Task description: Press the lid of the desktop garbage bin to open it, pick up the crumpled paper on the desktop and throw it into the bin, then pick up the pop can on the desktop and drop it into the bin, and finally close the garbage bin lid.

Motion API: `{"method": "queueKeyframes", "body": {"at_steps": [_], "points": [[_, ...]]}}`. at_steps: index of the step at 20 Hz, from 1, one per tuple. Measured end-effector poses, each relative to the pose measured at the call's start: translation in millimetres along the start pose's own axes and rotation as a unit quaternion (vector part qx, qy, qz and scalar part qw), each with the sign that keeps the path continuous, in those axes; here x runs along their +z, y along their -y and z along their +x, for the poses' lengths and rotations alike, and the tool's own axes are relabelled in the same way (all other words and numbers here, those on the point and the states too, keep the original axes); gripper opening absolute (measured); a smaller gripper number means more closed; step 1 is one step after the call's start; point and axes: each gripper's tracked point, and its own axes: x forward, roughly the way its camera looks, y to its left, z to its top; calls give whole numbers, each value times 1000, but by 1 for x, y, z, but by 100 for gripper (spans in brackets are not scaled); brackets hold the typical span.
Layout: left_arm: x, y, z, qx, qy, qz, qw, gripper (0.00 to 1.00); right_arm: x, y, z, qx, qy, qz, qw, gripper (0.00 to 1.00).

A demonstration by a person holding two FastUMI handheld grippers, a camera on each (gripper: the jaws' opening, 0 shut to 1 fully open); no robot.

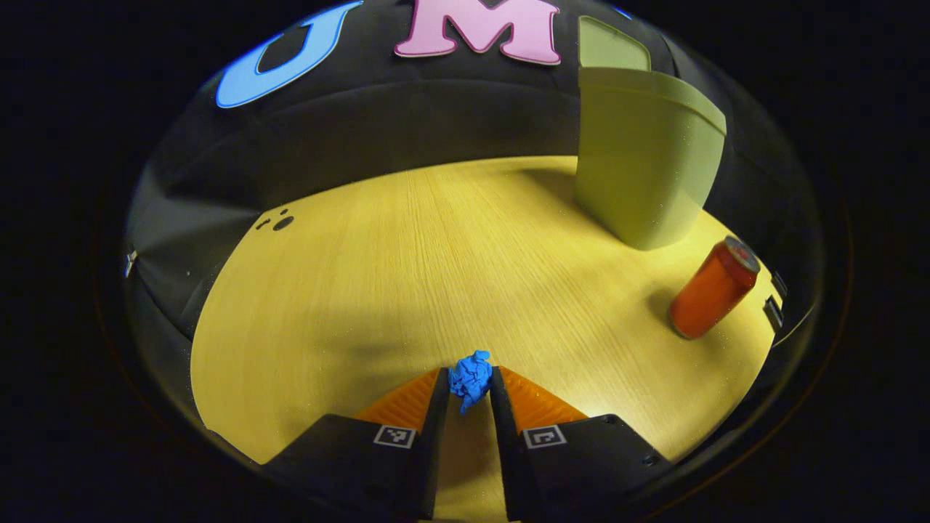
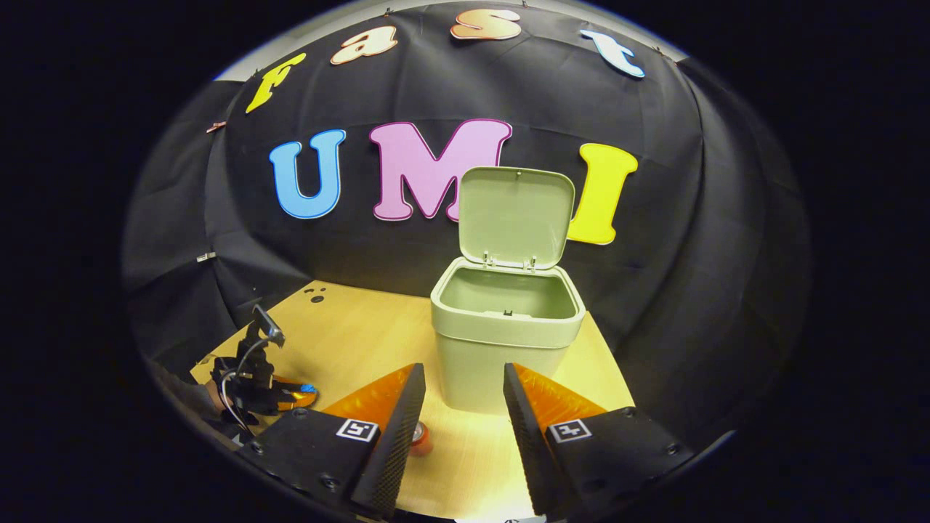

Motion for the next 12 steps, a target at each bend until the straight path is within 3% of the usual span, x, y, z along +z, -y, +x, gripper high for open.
{"method": "queueKeyframes", "body": {"at_steps": [4, 5, 6, 8, 9, 12], "points": [[56, 9, -30, -10, 58, -3, 998, 39, -10, -8, 7, 16, -9, 9, 1000, 72], [72, 14, -38, -17, 74, -1, 997, 35, -12, -9, 9, 18, -11, 11, 1000, 72], [89, 20, -46, -24, 89, 2, 996, 39, -14, -10, 10, 20, -13, 14, 1000, 73], [126, 35, -64, -44, 123, 4, 991, 39, -21, -14, 14, 27, -20, 18, 999, 73], [144, 42, -72, -54, 141, 3, 989, 43, -25, -16, 15, 31, -25, 19, 999, 74], [201, 60, -96, -77, 189, 0, 979, 39, -34, -23, 17, 47, -36, 20, 998, 79]]}}
